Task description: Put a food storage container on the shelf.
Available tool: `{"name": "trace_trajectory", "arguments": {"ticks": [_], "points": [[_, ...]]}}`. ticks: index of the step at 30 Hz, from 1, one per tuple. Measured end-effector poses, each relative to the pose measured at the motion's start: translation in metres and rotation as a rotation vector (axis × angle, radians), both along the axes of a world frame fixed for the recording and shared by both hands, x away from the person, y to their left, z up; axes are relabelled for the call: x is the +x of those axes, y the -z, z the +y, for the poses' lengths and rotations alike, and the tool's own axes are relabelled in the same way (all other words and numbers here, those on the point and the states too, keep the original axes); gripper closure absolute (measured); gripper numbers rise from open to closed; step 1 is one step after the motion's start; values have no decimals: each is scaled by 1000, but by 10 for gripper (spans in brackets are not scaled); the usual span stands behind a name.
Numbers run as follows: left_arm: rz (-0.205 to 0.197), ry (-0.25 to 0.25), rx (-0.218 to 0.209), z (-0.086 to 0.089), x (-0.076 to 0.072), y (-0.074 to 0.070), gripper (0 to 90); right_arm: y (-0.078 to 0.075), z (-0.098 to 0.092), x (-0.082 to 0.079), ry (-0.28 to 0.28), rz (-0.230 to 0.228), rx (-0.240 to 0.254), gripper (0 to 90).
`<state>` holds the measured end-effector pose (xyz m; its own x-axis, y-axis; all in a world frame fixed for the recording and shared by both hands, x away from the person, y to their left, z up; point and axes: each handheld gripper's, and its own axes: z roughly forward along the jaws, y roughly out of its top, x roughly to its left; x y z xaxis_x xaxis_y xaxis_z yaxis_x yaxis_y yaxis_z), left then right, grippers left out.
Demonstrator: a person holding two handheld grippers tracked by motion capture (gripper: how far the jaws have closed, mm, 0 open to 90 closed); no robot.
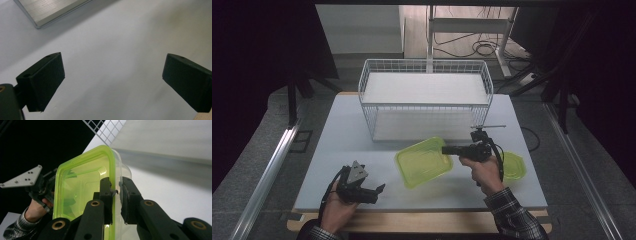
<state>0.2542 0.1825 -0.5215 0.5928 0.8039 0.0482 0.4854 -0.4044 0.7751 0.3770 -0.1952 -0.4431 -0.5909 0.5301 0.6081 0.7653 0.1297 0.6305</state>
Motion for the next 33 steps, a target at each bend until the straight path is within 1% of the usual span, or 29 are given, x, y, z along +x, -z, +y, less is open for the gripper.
{"name": "trace_trajectory", "arguments": {"ticks": [2,5,10,12,15,18,19,20,24,30,33], "points": [[-4,-1,0,0,0,0,38,-6,-1,1,5,-6,4,800],[-7,-3,-14,1,0,-1,35,-14,-1,3,8,-13,15,800],[-11,-3,-21,2,0,-1,29,-32,-1,6,16,-45,29,799],[-10,-3,-17,2,0,-1,28,-40,-1,8,26,-63,36,800],[-11,-2,-16,2,0,-1,28,-51,-1,11,39,-74,39,799],[-10,-1,-14,1,0,-1,28,-59,-1,15,50,-87,49,800],[-10,-1,-14,1,0,-1,28,-59,-1,15,50,-87,49,800],[-9,0,-13,1,0,-1,28,-66,-1,18,57,-93,57,800],[-5,3,-10,1,1,0,28,-76,-1,22,69,-116,64,799],[-3,4,-7,0,1,1,29,-89,-1,30,90,-135,83,799],[-2,5,-2,1,1,1,28,-97,0,35,102,-152,89,799]]}}
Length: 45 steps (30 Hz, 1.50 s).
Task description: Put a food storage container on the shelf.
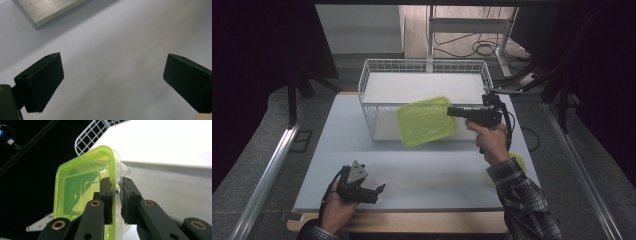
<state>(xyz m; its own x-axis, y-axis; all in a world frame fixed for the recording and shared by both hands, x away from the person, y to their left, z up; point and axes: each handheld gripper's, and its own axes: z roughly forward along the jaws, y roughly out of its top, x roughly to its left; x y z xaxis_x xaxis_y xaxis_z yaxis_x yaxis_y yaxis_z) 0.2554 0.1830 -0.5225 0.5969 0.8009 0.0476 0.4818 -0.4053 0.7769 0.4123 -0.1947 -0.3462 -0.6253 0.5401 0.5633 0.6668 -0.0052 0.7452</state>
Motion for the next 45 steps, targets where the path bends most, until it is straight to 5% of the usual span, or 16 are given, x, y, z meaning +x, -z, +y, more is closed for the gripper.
{"name": "trace_trajectory", "arguments": {"ticks": [23,45], "points": [[6,2,5,-1,1,1,30,-34,9,44,141,-53,-4,800],[8,8,5,-1,1,2,31,-31,17,77,247,-46,-35,792]]}}
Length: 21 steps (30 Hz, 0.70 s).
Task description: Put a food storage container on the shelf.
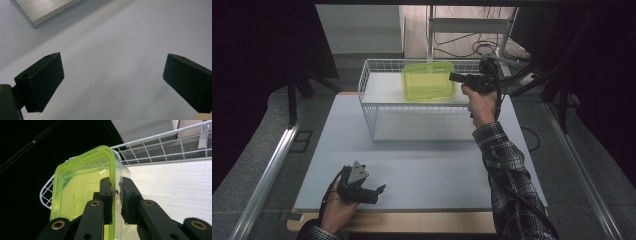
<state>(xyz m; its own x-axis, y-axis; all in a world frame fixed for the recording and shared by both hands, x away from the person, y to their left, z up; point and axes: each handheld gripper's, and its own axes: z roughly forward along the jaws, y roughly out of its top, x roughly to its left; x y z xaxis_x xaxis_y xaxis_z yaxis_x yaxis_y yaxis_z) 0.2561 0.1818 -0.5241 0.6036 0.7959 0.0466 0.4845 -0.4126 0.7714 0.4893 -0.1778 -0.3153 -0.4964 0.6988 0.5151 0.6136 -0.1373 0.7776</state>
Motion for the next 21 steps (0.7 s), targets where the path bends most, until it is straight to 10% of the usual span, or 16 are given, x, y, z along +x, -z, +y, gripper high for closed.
{"name": "trace_trajectory", "arguments": {"ticks": [21], "points": [[5,4,24,-1,0,1,29,3,13,12,10,-38,-209,647]]}}
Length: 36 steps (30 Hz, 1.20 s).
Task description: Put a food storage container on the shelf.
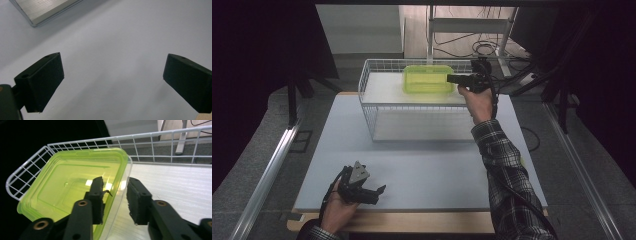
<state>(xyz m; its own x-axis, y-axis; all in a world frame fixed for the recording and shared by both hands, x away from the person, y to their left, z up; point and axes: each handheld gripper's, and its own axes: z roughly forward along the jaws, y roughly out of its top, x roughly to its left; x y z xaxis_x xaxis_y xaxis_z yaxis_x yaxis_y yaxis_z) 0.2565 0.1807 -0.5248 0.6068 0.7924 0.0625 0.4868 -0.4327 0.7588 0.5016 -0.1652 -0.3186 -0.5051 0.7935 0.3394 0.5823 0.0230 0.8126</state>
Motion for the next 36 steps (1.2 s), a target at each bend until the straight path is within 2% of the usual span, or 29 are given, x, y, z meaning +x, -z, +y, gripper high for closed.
{"name": "trace_trajectory", "arguments": {"ticks": [3,4,5,8,14,16,19,24,32,36], "points": [[0,0,0,0,0,0,29,2,0,2,5,3,8,607],[1,1,1,0,0,0,29,2,1,2,14,-22,-46,590],[2,2,1,0,0,0,29,1,2,2,13,-32,-59,590],[2,3,2,0,0,0,29,1,3,2,8,-24,-52,589],[-2,-3,3,0,0,0,26,0,2,-1,0,-40,-66,532],[-16,-23,-13,1,0,-1,20,-2,1,-2,-7,-47,-63,504],[-17,-35,-31,3,0,-2,13,-6,1,-7,-33,-61,-69,455],[-22,-38,-36,4,0,-3,13,-10,1,-15,-58,-77,-87,393],[-34,-48,-48,6,0,-3,0,-11,-3,-30,-100,-93,-109,323],[-25,-57,-66,7,0,-4,0,-9,-5,-38,-117,-102,-116,291]]}}
